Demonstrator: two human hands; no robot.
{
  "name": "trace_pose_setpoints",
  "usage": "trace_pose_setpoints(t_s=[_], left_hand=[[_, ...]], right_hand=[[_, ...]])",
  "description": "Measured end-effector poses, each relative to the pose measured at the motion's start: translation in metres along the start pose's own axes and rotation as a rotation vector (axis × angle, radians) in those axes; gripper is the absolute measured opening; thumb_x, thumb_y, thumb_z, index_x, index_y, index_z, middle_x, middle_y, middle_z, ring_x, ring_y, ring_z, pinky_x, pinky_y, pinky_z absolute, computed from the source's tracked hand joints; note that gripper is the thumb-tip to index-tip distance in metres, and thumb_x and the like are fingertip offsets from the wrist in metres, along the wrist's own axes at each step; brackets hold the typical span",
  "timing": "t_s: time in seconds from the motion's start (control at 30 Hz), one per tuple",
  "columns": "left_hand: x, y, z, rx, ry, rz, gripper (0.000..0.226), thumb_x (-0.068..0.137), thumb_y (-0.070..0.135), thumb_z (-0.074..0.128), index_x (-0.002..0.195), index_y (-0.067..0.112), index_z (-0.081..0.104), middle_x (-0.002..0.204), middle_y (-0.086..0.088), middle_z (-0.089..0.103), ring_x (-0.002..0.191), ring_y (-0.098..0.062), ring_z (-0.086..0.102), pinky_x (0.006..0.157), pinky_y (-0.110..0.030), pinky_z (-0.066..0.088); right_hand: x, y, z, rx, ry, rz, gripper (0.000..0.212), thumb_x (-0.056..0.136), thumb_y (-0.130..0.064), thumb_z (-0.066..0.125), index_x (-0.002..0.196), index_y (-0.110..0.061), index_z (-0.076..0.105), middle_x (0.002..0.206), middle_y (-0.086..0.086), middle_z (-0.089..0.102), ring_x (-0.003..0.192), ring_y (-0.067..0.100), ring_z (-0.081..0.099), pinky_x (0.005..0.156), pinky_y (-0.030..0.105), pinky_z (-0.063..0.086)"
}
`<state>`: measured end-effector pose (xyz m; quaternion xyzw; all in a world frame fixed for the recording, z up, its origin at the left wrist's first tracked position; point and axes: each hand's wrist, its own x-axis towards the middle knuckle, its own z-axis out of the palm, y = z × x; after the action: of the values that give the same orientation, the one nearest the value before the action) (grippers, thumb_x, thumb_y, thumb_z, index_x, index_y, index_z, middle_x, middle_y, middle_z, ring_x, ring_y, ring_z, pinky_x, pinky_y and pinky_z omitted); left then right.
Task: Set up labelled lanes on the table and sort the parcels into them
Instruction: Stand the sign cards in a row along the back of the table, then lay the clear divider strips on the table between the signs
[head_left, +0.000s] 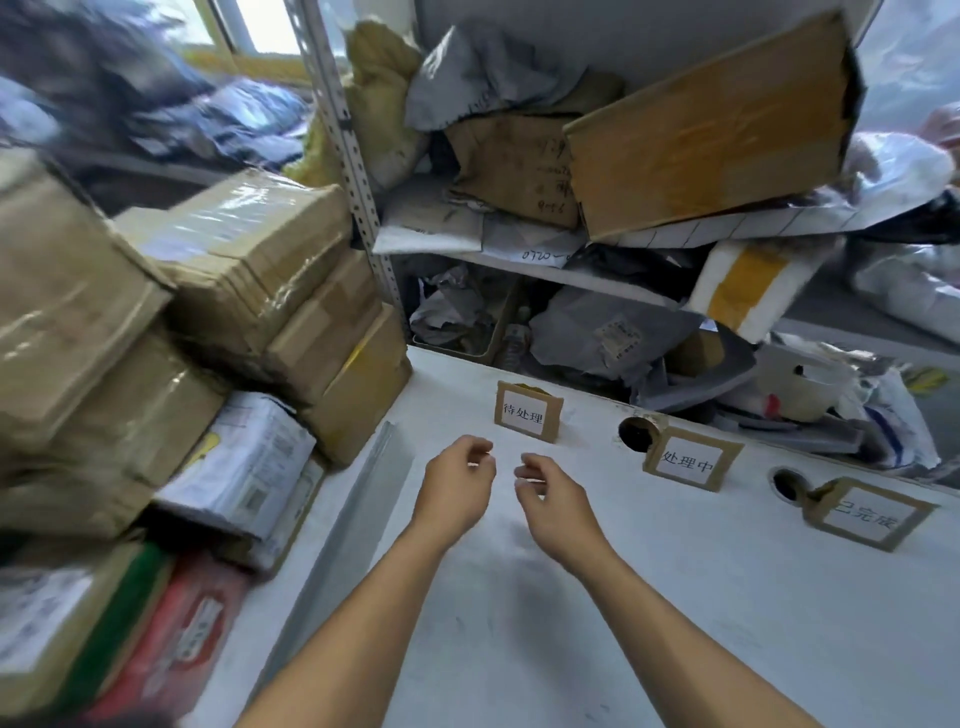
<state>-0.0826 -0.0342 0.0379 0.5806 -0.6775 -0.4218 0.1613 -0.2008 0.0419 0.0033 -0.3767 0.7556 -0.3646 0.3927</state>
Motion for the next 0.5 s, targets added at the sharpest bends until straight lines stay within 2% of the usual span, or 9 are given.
trace_pose_setpoints(t_s=[0.07, 0.17, 0.27, 0.33, 0.4, 0.5], left_hand=[[-0.023, -0.007, -0.023, 0.046, 0.069, 0.034, 0.023, 0.101, 0.024, 0.052, 0.120, 0.024, 0.063, 0.117, 0.005, 0.067, 0.097, -0.010, 0.058, 0.070, -0.014, 0.044], [-0.048, -0.026, -0.058, 0.107, 0.178, 0.054, 0.021, 0.099, 0.021, 0.053, 0.115, 0.019, 0.067, 0.111, 0.000, 0.070, 0.097, -0.015, 0.061, 0.081, -0.026, 0.047], [-0.062, -0.054, -0.089, 0.135, 0.233, 0.045, 0.023, 0.096, 0.018, 0.055, 0.115, 0.017, 0.068, 0.116, -0.002, 0.069, 0.107, -0.019, 0.061, 0.087, -0.029, 0.046], [-0.065, -0.073, -0.106, 0.173, 0.210, 0.052, 0.027, 0.095, 0.018, 0.056, 0.121, 0.017, 0.064, 0.127, -0.003, 0.063, 0.117, -0.020, 0.057, 0.090, -0.028, 0.043], [-0.066, -0.089, -0.119, 0.197, 0.167, 0.039, 0.037, 0.097, 0.021, 0.056, 0.134, 0.017, 0.057, 0.141, -0.003, 0.055, 0.127, -0.021, 0.051, 0.096, -0.028, 0.039], [-0.065, -0.107, -0.131, 0.226, 0.022, -0.039, 0.053, 0.101, 0.029, 0.051, 0.150, 0.016, 0.038, 0.155, -0.005, 0.041, 0.140, -0.026, 0.040, 0.109, -0.036, 0.034]], right_hand=[[-0.017, -0.013, 0.007, -0.015, -0.064, -0.045, 0.039, 0.103, -0.025, 0.050, 0.142, -0.024, 0.048, 0.129, -0.008, 0.061, 0.101, 0.000, 0.057, 0.070, 0.005, 0.040], [-0.041, -0.033, 0.020, -0.037, -0.142, -0.087, 0.040, 0.103, -0.028, 0.050, 0.143, -0.022, 0.048, 0.132, -0.004, 0.061, 0.110, 0.011, 0.062, 0.083, 0.019, 0.048], [-0.062, -0.048, 0.039, -0.050, -0.194, -0.110, 0.041, 0.103, -0.031, 0.049, 0.144, -0.021, 0.048, 0.126, -0.007, 0.061, 0.108, 0.012, 0.064, 0.079, 0.023, 0.049], [-0.071, -0.057, 0.053, -0.083, -0.212, -0.117, 0.043, 0.103, -0.032, 0.049, 0.144, -0.021, 0.047, 0.125, -0.007, 0.061, 0.107, 0.012, 0.063, 0.077, 0.022, 0.048], [-0.075, -0.066, 0.068, -0.132, -0.221, -0.115, 0.045, 0.103, -0.033, 0.049, 0.146, -0.021, 0.046, 0.131, -0.005, 0.061, 0.109, 0.013, 0.062, 0.083, 0.024, 0.048], [-0.079, -0.078, 0.094, -0.180, -0.207, -0.096, 0.047, 0.102, -0.036, 0.049, 0.147, -0.020, 0.045, 0.135, -0.002, 0.061, 0.113, 0.016, 0.062, 0.092, 0.030, 0.049]])
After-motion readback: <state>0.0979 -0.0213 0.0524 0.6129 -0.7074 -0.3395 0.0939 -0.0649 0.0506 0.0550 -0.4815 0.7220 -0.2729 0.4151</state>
